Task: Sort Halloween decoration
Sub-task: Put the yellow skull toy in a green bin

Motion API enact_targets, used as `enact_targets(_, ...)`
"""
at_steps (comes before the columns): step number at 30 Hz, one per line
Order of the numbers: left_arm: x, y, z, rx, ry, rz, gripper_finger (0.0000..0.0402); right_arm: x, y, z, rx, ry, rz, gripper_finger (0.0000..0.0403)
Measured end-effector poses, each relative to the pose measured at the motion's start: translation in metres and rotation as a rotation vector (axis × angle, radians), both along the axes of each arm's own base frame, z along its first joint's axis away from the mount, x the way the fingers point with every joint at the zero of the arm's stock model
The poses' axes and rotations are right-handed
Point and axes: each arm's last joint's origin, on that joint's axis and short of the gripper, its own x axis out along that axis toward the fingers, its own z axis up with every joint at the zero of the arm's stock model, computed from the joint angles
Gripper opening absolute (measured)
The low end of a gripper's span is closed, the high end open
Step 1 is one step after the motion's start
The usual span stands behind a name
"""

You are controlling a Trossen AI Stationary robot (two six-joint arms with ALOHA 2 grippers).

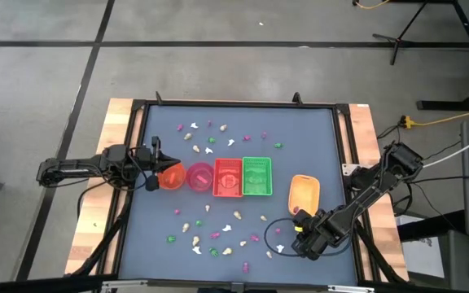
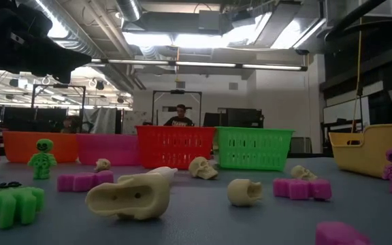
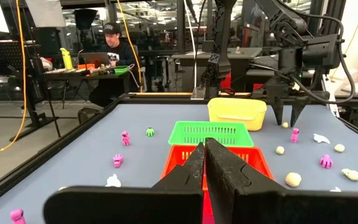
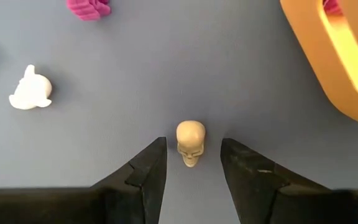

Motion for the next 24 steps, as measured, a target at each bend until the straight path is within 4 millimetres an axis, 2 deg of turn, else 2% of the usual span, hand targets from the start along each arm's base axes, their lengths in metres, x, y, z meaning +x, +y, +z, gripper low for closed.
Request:
enact_targets(13, 0.0, 0.0, 0.0001, 0.0, 0.0, 0.0, 0.0, 0.0063, 0.002, 0.0081, -0.056, -0.058, -0.015, 0.0155)
enact_targets(24, 0.0, 0.0, 0.0001, 0.0, 0.0, 0.0, 0.0, 0.0039, 0.0019, 0.0075, -0.036, -0.011, -0.004, 0.0156)
